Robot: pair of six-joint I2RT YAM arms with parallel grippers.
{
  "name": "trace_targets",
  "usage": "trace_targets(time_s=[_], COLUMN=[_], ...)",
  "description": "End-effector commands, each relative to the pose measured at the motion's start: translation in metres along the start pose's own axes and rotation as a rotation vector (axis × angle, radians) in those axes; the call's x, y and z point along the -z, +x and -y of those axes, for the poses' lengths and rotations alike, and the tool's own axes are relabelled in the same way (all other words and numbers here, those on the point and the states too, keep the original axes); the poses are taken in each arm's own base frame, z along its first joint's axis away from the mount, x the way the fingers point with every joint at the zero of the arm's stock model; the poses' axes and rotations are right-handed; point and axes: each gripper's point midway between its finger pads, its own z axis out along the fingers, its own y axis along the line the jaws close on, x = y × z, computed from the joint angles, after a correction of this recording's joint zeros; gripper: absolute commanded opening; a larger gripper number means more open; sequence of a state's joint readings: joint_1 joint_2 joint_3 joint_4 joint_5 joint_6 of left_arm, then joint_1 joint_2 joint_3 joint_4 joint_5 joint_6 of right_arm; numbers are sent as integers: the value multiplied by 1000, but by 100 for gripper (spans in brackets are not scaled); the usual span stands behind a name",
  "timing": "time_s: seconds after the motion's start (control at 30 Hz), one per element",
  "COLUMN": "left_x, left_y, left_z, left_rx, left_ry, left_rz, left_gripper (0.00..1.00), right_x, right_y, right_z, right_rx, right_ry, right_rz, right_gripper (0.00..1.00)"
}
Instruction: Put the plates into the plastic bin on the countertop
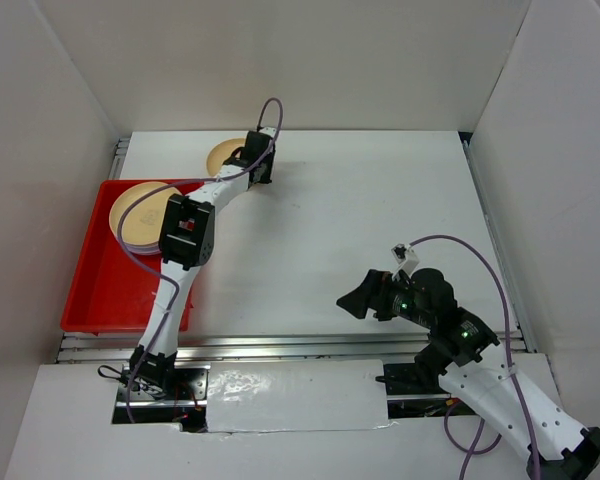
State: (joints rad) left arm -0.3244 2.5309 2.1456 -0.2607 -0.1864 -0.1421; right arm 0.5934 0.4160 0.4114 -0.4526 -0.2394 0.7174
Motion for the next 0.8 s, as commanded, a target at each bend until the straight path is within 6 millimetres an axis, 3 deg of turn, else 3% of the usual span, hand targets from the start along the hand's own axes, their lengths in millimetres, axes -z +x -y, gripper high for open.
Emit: trace_targets(time_s=[0.0,0.03,0.07,0.17,0.2,0.23,0.3,0.33,0.37,0.4,0.43,0.47,0.5,0.53,0.6,0.67,0.7,0.73,0.77], left_x=[9,16,21,58,74,101,141,173,188,222,238,251,276,289,314,326,328,329,323], left_y=[-3,-8,-13,-38,-43,-64,-80,-104,-109,-134,-142,-137,-152,-153,-145,-138,-125,-118,-113], left_z=[19,23,27,70,100,112,149,153,154,152,150,148,132,122,102,72,50,38,14], left_rx=[14,7,-2,-75,-125,-163,-220,-218,-218,-185,-172,-190,-160,-147,-142,-111,-75,-53,-18], left_ry=[48,51,44,107,144,159,192,185,161,108,83,56,-18,-64,-134,-246,-296,-304,-329], left_rz=[4,9,14,67,86,134,192,257,267,330,343,313,350,355,339,324,282,257,225], left_gripper=[29,18,0,0,0,0,0,0,0,0,0,0,0,0,0,0,0,0,0], right_x=[9,11,13,21,23,24,25,25,23,22,20,18,17,15,11,5,4,2,0], right_y=[-24,-24,-26,-32,-34,-36,-39,-40,-40,-39,-38,-38,-37,-37,-37,-37,-37,-38,-39], right_z=[-26,-28,-28,-31,-31,-32,-34,-35,-35,-36,-36,-37,-39,-39,-40,-40,-40,-40,-40], right_rx=[24,28,27,34,35,39,37,39,39,35,32,33,25,24,14,12,1,1,-3], right_ry=[-70,-74,-61,-52,-48,-49,-51,-53,-48,-49,-50,-61,-71,-75,-82,-86,-82,-75,-66], right_rz=[84,83,92,121,129,136,147,147,140,132,126,126,123,125,124,120,117,119,115], right_gripper=[100,100,100,100,100,100,100,100,100,100,100,100,100,100,100,100,100,100,100])
